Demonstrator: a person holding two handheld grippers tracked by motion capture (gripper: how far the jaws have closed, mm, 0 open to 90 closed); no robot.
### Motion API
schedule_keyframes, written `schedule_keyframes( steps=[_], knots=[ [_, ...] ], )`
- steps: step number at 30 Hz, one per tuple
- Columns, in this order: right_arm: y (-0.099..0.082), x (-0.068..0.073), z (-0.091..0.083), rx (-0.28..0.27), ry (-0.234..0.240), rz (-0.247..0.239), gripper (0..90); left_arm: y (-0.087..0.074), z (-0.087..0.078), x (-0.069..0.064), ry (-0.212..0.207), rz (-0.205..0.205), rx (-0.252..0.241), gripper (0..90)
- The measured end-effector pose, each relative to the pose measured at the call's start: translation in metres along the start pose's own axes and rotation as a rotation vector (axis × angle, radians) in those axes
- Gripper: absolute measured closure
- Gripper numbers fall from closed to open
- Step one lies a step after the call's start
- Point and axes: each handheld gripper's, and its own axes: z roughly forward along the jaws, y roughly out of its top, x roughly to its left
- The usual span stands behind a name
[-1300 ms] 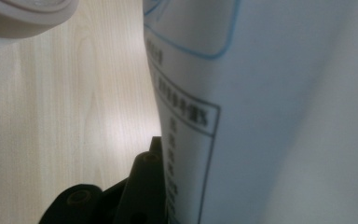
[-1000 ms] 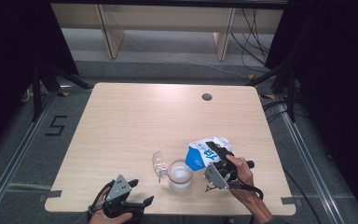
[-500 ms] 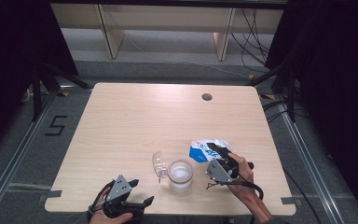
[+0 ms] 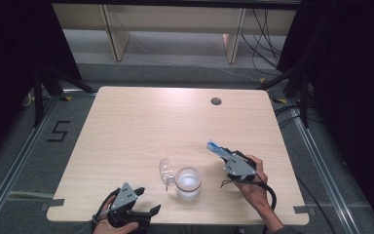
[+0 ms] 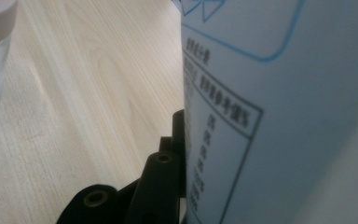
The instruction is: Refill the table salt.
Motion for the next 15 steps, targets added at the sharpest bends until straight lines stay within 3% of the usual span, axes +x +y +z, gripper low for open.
schedule_keyframes(
  steps=[8, 15],
  knots=[
    [-0.01, -0.011, 0.01, -0.022, 0.027, 0.175, 83.1, 0.0, 0.001, 0.0, -0.003, -0.007, 0.0, 19.1],
    [-0.018, -0.015, 0.023, -0.025, 0.057, 0.284, 83.2, 0.0, 0.001, 0.0, -0.001, -0.007, -0.006, 19.0]
  ],
)
